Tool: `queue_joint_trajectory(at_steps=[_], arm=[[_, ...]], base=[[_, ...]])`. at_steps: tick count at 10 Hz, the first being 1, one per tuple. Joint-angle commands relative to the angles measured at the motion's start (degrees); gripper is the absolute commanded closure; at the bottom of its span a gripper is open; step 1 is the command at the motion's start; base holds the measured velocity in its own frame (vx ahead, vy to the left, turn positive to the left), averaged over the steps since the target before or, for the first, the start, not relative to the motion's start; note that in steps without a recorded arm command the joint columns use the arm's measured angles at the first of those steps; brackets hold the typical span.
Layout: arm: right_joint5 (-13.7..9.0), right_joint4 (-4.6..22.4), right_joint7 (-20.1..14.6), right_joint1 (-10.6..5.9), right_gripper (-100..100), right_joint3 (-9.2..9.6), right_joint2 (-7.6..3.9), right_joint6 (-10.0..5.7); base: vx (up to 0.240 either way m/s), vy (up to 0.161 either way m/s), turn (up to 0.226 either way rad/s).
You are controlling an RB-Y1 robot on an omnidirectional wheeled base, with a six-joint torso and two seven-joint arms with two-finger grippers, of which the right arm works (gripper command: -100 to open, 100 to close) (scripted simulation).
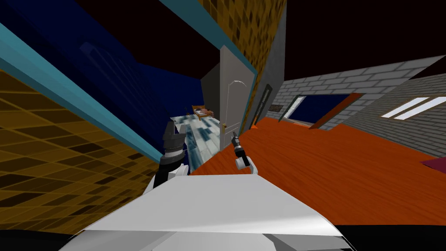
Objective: Push the door open
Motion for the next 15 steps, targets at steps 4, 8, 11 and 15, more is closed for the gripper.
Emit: queue_joint_trajectory(at_steps=[4, 8, 11, 15], arm=[[0.01, 5.11, 0.21, -2.45, -100, 1.75, 0.26, 0.59], [0.0, 8.39, 0.33, -3.94, -100, 2.82, 0.48, 0.8], [-0.02, 11.61, 0.44, -5.4, -100, 3.88, 0.74, 1.0], [-0.03, 15.99, 0.6, -7.39, -100, 5.31, 1.29, 1.28]], base=[[0.103, -0.128, 0.111], [0.065, -0.084, 0.079], [0.07, -0.106, 0.099], [0.104, -0.139, 0.111]])
